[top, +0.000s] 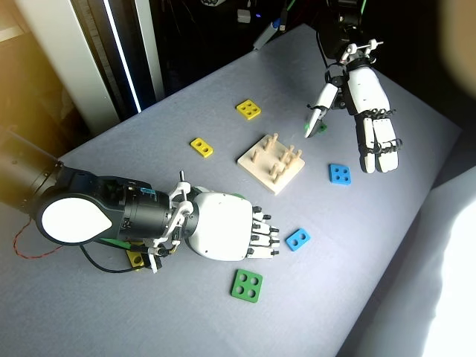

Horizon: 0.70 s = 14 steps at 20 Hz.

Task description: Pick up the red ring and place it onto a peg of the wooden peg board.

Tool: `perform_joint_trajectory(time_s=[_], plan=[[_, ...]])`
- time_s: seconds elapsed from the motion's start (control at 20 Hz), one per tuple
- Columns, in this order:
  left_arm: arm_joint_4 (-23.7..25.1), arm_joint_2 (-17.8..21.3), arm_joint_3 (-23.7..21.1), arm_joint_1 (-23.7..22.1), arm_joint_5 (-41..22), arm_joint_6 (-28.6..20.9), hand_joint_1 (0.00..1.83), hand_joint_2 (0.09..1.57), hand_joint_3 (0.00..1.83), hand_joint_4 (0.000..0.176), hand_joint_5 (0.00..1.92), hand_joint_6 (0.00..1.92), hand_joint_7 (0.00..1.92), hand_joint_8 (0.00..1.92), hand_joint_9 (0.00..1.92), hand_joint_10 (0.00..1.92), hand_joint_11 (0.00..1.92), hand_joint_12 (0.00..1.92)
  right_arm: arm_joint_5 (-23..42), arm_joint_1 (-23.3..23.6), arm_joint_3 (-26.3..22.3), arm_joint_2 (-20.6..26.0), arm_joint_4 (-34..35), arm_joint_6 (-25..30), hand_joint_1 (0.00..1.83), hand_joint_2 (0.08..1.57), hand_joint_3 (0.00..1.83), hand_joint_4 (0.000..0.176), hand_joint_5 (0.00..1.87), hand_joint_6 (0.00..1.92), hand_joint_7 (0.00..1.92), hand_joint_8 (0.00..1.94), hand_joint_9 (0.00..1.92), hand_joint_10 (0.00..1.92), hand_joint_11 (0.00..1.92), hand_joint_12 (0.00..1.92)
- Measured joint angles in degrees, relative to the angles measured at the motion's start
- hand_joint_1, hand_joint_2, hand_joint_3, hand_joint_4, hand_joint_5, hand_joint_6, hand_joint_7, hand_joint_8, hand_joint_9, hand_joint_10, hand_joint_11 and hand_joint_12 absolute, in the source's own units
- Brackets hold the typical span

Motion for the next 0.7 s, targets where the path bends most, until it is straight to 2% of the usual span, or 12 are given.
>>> perform_joint_trajectory(time_s=[0.05,0.1,0.15,0.2,0.25,0.3,0.4,0.45,0.6,0.7], plan=[[0.0,0.0,0.0,0.0,0.0,0.0,0.46,1.01,0.0,0.152,0.08,0.0,0.02,0.0,0.0,0.0,0.0,0.07,0.0,0.0,0.0,0.0,0.0,0.1,0.93,1.02,0.0,0.0,0.67,0.04,0.36,0.0,0.23,0.01,0.0,0.91],[0.0,0.0,0.0,0.0,0.0,0.0,0.47,1.02,0.0,0.152,0.08,0.0,0.02,0.0,0.0,0.0,0.0,0.07,0.0,0.0,0.0,0.0,0.0,0.1,0.91,1.03,0.0,0.021,0.66,0.03,0.34,0.0,0.19,0.0,0.0,0.82],[0.0,0.0,0.0,0.0,0.0,0.0,0.47,1.02,0.0,0.152,0.08,0.0,0.02,0.0,0.0,0.0,0.0,0.07,0.0,0.0,0.0,0.0,-0.1,0.2,0.91,1.03,0.0,0.021,0.66,0.03,0.34,0.0,0.19,0.0,0.0,0.82],[0.0,0.0,0.0,0.0,0.0,0.0,0.46,1.02,0.0,0.155,0.07,0.0,0.02,0.0,0.0,0.0,0.0,0.08,0.0,0.0,0.0,0.1,-0.4,0.8,0.92,1.03,0.0,0.008,0.65,0.03,0.34,0.0,0.19,0.0,0.0,0.86],[0.0,0.0,0.0,0.0,0.0,0.0,0.46,1.02,0.0,0.154,0.07,0.0,0.02,0.0,0.0,0.0,0.0,0.08,0.0,0.0,0.0,0.2,-0.9,1.2,0.9,1.02,0.0,0.009,0.64,0.02,0.34,0.0,0.19,0.0,0.0,0.91],[0.0,0.0,0.0,0.0,0.0,0.0,0.46,1.02,0.0,0.154,0.07,0.0,0.02,0.0,0.0,0.0,0.0,0.08,0.1,0.0,0.0,0.2,-1.2,1.2,0.89,1.03,0.0,0.0,0.64,0.02,0.35,0.0,0.19,0.0,0.0,0.92],[0.0,0.0,0.0,0.0,0.0,0.0,0.46,1.01,0.0,0.159,0.07,0.0,0.02,0.0,0.0,0.0,0.0,0.08,0.1,0.0,0.0,0.4,-1.6,1.3,0.91,1.03,0.0,0.0,0.64,0.02,0.33,0.0,0.17,0.0,0.0,0.82],[0.0,0.0,0.0,0.0,0.0,0.0,0.45,1.0,0.0,0.155,0.07,0.0,0.02,0.0,0.01,0.0,0.0,0.12,0.1,0.0,0.0,0.4,-1.8,1.3,0.91,1.04,0.0,0.0,0.64,0.02,0.34,0.0,0.17,0.0,0.0,0.85],[0.0,0.0,0.0,0.0,0.0,0.0,0.45,1.0,0.0,0.167,0.07,0.0,0.02,0.0,0.0,0.0,0.0,0.11,0.1,0.0,0.0,0.6,-2.3,1.4,0.95,1.04,0.0,0.0,0.67,0.03,0.35,0.0,0.18,0.01,0.0,0.86],[0.0,0.0,0.0,0.0,0.0,0.0,0.44,1.0,0.0,0.163,0.06,0.0,0.02,0.0,0.0,0.0,0.0,0.11,0.1,0.0,0.0,0.8,-2.8,1.4,0.97,1.04,0.0,0.0,0.69,0.04,0.36,0.01,0.19,0.01,0.0,0.86]])
